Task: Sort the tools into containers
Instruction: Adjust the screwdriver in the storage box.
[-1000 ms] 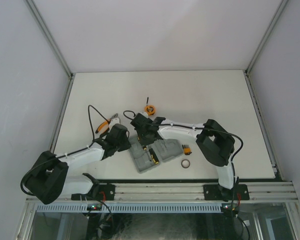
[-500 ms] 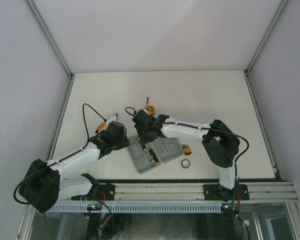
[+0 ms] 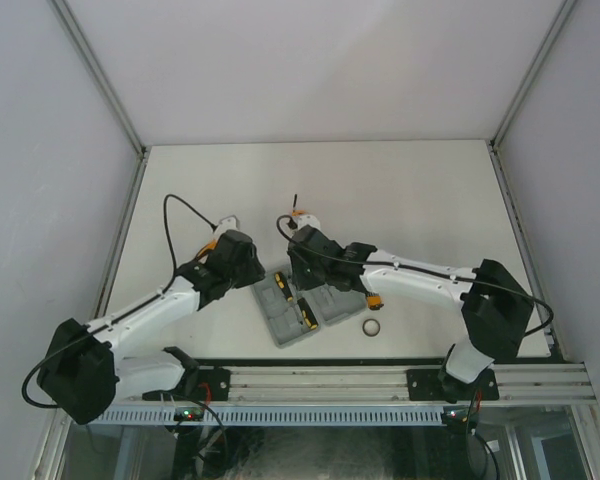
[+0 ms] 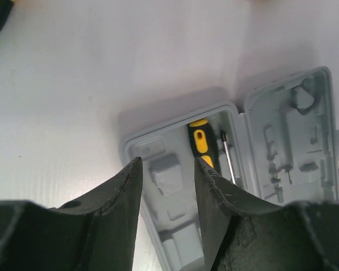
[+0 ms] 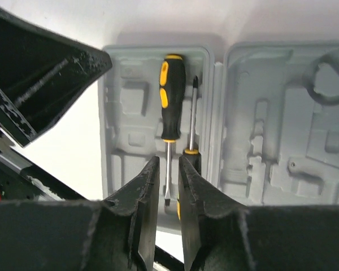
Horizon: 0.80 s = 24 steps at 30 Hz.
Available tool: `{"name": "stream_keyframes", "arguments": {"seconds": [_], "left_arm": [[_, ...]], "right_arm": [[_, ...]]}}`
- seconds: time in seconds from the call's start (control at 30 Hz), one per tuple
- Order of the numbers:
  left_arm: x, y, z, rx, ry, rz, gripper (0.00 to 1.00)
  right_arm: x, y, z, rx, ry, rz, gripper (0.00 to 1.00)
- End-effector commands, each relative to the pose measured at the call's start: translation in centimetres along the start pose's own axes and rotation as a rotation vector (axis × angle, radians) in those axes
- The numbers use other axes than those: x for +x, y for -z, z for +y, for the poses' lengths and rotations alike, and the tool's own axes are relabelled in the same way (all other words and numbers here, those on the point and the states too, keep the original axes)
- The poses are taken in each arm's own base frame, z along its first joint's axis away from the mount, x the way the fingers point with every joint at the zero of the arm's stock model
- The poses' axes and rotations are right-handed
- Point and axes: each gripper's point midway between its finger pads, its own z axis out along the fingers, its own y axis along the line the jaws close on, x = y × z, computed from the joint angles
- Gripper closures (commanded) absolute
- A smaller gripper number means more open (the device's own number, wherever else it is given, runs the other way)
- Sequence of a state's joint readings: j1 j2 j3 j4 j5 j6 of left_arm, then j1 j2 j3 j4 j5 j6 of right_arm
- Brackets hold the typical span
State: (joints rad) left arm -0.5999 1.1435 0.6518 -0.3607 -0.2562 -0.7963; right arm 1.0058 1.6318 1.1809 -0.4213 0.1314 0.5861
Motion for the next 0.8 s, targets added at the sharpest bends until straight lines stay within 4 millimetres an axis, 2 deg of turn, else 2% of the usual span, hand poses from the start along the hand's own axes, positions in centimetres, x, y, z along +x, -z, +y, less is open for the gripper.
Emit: {"name": "stream_keyframes", "arguments": {"seconds": [0.0,0.23,0.4,0.77], "left_arm": [[-1.5,0.3,-3.2,0.07,-0.016,-0.024,0.54],[-1.4,-0.3,-5.0,0.092,-0.037,-0.004,0.55],[-1.1,-0.7,-6.0,0.107,-0.05,0.018,0.55],[0.4,-1.6,-7.4,0.118,-0.076,0.073,0.57]], "right_arm": [[-1.2,1.5,0.3,-0.027,-0.026,-0.106,0.82],[0.1,2.5,0.0,-0.052,-0.017,-0.123,0.82],[1.2,2.7,0.2,-0.047,0.004,-0.12,0.82],[2.3,2.5,-0.8,-0.005,-0.044,-0.11,0.83]]}}
